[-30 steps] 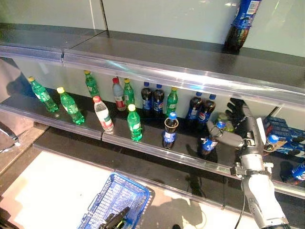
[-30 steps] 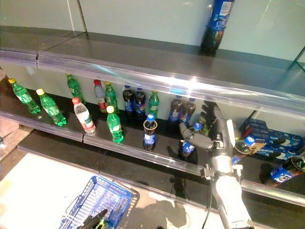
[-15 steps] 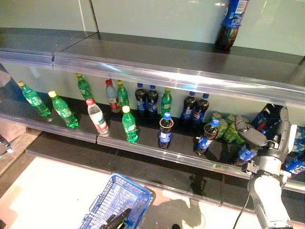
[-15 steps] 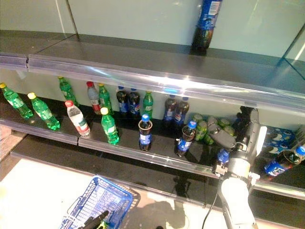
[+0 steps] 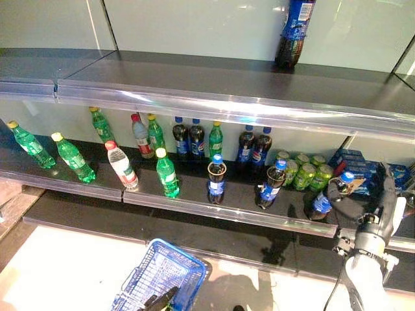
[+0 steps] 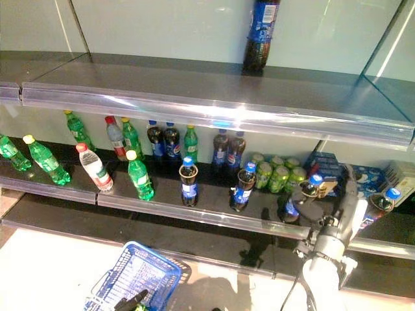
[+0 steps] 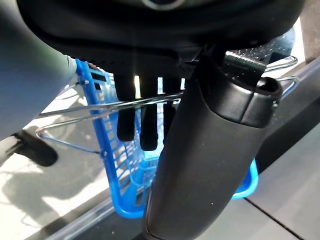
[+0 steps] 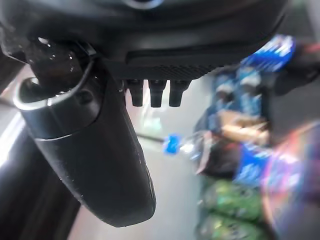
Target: Pick up the drink and place into the basket.
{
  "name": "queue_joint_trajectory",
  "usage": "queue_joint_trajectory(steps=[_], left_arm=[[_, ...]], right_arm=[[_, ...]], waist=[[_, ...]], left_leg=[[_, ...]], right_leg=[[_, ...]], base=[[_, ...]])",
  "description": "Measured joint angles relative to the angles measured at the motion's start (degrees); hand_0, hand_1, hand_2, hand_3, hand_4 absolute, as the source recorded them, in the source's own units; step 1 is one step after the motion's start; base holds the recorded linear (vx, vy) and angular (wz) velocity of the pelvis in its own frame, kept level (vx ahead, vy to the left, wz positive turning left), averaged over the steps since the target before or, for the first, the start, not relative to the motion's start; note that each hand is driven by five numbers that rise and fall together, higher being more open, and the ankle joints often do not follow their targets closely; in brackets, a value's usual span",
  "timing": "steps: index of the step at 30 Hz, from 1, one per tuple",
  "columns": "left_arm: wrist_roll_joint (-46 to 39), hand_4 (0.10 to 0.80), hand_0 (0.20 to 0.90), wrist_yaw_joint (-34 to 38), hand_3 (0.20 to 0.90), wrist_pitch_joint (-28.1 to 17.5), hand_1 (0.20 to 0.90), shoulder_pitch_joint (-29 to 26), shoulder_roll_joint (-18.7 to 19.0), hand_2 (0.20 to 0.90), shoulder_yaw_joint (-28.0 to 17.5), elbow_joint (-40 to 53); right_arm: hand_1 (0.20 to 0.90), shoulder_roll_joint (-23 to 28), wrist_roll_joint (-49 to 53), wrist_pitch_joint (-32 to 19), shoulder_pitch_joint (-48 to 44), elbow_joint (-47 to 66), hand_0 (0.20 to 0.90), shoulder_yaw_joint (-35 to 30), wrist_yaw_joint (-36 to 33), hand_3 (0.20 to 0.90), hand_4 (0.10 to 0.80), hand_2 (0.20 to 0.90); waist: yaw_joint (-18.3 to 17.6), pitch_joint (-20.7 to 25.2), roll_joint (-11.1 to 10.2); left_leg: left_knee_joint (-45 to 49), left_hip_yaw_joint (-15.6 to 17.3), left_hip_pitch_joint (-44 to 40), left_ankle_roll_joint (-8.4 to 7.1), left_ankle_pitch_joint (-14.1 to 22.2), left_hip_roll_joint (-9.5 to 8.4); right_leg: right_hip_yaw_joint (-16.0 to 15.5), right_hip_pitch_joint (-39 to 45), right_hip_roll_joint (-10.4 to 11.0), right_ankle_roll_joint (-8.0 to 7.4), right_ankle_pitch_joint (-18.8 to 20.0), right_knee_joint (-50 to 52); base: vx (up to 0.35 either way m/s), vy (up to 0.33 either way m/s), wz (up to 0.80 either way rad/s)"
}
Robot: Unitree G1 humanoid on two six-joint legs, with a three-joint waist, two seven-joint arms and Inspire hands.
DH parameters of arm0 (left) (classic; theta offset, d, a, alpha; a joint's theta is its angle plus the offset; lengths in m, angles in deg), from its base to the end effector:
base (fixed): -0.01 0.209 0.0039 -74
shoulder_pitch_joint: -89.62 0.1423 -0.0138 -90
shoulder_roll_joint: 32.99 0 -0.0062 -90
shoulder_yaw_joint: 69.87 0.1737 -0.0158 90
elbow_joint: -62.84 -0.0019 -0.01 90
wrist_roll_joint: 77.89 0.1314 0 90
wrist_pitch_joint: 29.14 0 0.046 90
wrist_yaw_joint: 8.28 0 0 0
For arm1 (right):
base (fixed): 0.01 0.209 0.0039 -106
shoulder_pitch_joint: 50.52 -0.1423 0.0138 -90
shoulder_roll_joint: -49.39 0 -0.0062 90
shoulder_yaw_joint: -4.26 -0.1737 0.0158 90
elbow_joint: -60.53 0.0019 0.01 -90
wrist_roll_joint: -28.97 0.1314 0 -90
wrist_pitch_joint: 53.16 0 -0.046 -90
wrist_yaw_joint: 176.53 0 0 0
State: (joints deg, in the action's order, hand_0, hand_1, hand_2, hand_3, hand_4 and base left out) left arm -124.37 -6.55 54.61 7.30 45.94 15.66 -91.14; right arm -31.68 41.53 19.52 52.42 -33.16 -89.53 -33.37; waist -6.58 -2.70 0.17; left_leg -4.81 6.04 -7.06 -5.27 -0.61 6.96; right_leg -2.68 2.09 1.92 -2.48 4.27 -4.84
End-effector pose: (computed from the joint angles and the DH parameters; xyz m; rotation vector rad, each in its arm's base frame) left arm 0.0437 0.1903 -0.1061 -0.6234 1.0173 0.6984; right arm 0.1469 -0.2490 0.0439 -0.2166 -0.1131 -0.7268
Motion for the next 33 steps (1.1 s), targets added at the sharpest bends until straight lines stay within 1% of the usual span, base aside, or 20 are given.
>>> queue_joint_trajectory(steps=[4,8,10,13,15,17,20,24,29,33], left_arm=[[-0.11,0.100,0.300,0.00,0.200,0.07,0.300,-0.03,-0.03,0.300,1.91,1.39],[-0.13,0.100,0.300,0.04,0.200,0.43,0.300,-0.19,-0.04,0.300,3.83,3.48],[-0.14,0.100,0.300,0.06,0.200,0.43,0.300,-0.82,0.05,0.300,4.59,4.53],[-0.80,0.100,0.300,0.59,0.200,0.04,0.300,-2.66,0.17,0.300,7.02,6.57],[-0.92,0.100,0.300,1.06,0.200,-0.38,0.300,-3.70,0.16,0.300,8.28,6.80],[-1.42,0.100,0.300,1.40,0.200,-0.39,0.300,-4.47,0.18,0.300,8.78,7.98],[-2.25,0.100,0.300,1.62,0.200,-0.90,0.300,-6.35,0.22,0.300,9.47,9.32],[-2.25,0.100,0.300,1.77,0.200,-1.71,0.300,-7.12,0.24,0.300,10.59,10.89],[-2.24,0.100,0.300,1.73,0.200,-2.13,0.300,-8.23,0.33,0.300,10.61,11.45],[-2.23,0.100,0.300,1.67,0.200,-2.20,0.300,-8.52,0.49,0.300,10.59,11.63]], right_arm=[[0.900,-0.30,-0.02,-0.03,0.81,-0.05,0.900,0.02,-1.63,0.900,0.800,0.900],[0.900,-0.30,0.03,-0.12,0.55,-0.05,0.900,0.10,-1.66,0.900,0.800,0.900],[0.900,-0.33,0.04,-0.29,-0.63,-0.28,0.900,0.49,-2.13,0.900,0.800,0.900],[0.900,-0.47,0.05,-1.75,-3.73,-0.90,0.900,0.90,-3.88,0.900,0.800,0.900],[0.900,-0.47,0.09,-2.10,-5.44,-1.73,0.900,1.25,-4.29,0.900,0.800,0.900],[0.900,-0.45,0.12,-2.37,-7.63,-2.54,0.900,2.65,-4.69,0.900,0.800,0.900],[0.900,-0.46,0.11,-3.40,-10.09,-2.62,0.900,3.09,-4.80,0.900,0.800,0.900],[0.900,-0.44,0.13,-3.95,-10.83,-2.69,0.900,3.12,-6.37,0.900,0.800,0.900],[0.900,-0.43,1.00,-5.12,-12.86,-4.95,0.900,3.11,-8.56,0.900,0.800,0.900],[0.900,-0.46,1.41,-6.34,-14.49,-7.84,0.900,3.05,-10.13,0.900,0.800,0.900]], waist=[[0.01,-1.82,0.80],[0.17,-3.91,1.58],[0.20,-6.01,2.05],[0.20,-8.61,2.48],[0.31,-10.07,2.57],[0.30,-11.17,2.69],[0.58,-14.15,2.71],[0.75,-16.28,2.75],[0.73,-17.71,2.80],[0.97,-18.90,3.40]], left_leg=[[0.01,0.00,-0.04,-0.01,-0.01,-0.04],[0.05,0.00,0.15,-0.02,-0.02,-0.12],[0.38,0.06,0.45,0.01,0.00,-0.23],[2.58,0.01,3.85,0.17,0.29,-0.58],[3.02,-0.03,4.49,0.20,0.30,-0.72],[4.10,-0.07,5.98,0.22,0.42,-0.99],[5.41,0.00,7.67,0.28,0.47,-1.20],[6.32,-0.01,8.61,0.32,0.51,-1.25],[8.01,-0.09,10.68,0.35,0.75,-1.23],[9.14,-0.22,11.18,0.36,1.09,-1.19]], right_leg=[[0.00,0.02,0.03,0.00,0.06,0.00],[0.03,-0.20,0.04,-0.04,0.09,0.02],[0.17,-0.67,0.10,-0.13,0.03,0.51],[0.36,-3.98,0.52,-0.20,-0.12,2.43],[0.46,-4.73,0.57,-0.17,-0.10,3.09],[0.71,-6.30,0.65,-0.20,-0.33,4.17],[1.41,-8.44,0.75,-0.16,-0.29,5.79],[1.54,-9.39,0.83,-0.11,-0.27,6.71],[1.59,-11.15,0.96,-0.04,-0.23,7.73],[1.55,-11.28,0.97,0.02,-0.21,8.19]], base=[[0.000,0.000,0.00],[-0.042,0.023,-0.01],[-0.138,0.009,-0.04],[-0.122,-0.009,-0.02],[-0.103,-0.013,-0.03],[-0.137,-0.014,-0.05],[-0.059,-0.022,-0.08],[-0.063,-0.035,-0.01],[-0.011,-0.051,0.00],[0.040,-0.040,0.01]])
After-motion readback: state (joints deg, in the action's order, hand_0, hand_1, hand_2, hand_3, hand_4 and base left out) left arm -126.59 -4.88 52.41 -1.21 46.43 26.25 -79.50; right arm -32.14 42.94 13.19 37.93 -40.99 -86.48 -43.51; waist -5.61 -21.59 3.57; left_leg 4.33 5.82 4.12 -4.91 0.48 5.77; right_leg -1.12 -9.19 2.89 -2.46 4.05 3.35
